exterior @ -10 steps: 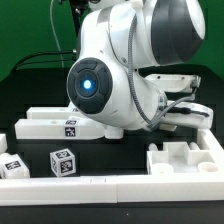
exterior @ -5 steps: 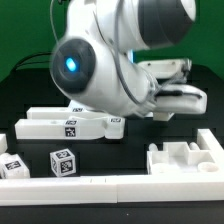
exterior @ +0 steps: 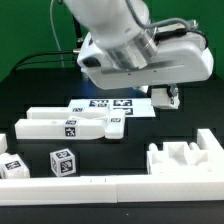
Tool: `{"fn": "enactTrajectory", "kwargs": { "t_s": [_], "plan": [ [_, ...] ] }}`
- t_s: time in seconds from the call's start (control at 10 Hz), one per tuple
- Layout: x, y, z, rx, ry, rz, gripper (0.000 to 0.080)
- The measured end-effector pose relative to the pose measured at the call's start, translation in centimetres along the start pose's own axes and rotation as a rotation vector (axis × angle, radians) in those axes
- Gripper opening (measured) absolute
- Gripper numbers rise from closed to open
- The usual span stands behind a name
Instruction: Assemble chair
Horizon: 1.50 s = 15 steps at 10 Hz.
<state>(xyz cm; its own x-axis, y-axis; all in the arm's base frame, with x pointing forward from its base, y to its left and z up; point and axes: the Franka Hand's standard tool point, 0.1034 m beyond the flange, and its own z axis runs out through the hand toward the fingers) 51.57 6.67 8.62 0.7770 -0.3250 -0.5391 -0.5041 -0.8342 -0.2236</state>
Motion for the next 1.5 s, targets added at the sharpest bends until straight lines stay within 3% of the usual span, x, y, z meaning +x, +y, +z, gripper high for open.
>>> {"fn": "enactTrajectory", "kwargs": {
  "t_s": [0.1,0.3,0.4,0.8,0.9,1.0,1.1,1.2,1.3,1.5],
  "plan": [
    [1.3,-0.2,-0.4,-0.006,0.059,-0.016,0.0284],
    [3.1,-1.3,-4.1,0.003,0.151,-0.109,0.0284],
    [3.7,-1.8,-5.0,0.0,0.209,-0.156,0.0284],
    [5.1,-2.0,-5.3,-0.011,0.519,-0.169,0.0284],
    [5.3,-3.2,-6.2,-0.083,0.568,-0.246,0.0284],
    [5.7,-4.8,-7.7,-0.108,0.613,-0.297,0.0284],
    [5.9,-7.2,-9.2,-0.105,0.708,-0.32,0.0284],
    [5.3,-8.3,-8.3,-0.076,0.824,-0.326,0.0284],
    [5.0,-7.5,-7.3,-0.084,0.861,-0.344,0.0284],
    [5.2,-8.3,-7.8,-0.058,1.001,-0.375,0.0284]
  ]
}}
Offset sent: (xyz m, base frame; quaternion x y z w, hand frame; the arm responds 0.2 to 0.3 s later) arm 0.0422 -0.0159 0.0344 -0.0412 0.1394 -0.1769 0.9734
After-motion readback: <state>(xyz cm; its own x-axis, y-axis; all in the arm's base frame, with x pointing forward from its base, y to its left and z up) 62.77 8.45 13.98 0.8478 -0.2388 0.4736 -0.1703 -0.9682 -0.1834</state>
